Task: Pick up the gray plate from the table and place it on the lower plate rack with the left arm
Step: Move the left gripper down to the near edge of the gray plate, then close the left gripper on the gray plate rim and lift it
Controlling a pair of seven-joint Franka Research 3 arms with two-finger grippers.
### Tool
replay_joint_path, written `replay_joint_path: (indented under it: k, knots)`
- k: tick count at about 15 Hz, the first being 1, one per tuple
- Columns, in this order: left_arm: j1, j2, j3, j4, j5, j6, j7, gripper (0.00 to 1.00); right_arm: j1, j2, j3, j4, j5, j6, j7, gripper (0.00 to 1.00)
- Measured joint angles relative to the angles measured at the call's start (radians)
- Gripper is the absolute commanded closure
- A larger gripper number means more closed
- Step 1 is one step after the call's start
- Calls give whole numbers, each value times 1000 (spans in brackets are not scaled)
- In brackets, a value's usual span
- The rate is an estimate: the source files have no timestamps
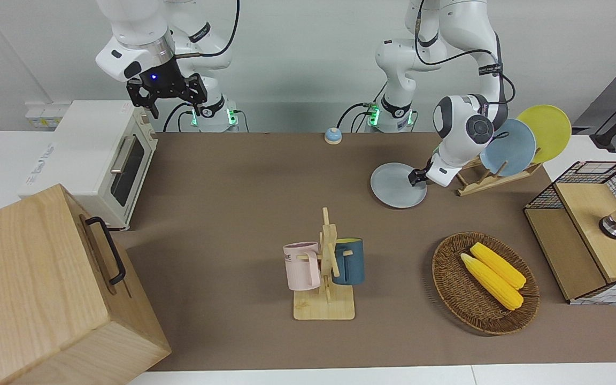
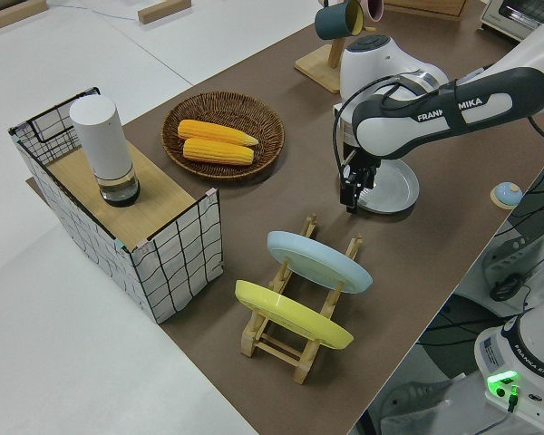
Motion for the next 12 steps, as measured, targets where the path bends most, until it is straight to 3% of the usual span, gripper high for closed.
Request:
replay_joint_path:
  k: [3, 12]
  knots:
    - [0, 6, 0, 0, -14, 2, 0, 994, 0, 0, 0, 0, 0, 0, 0, 11]
    - [0, -1, 3, 39, -31, -6, 0, 1000, 0, 0, 0, 0, 0, 0, 0, 11]
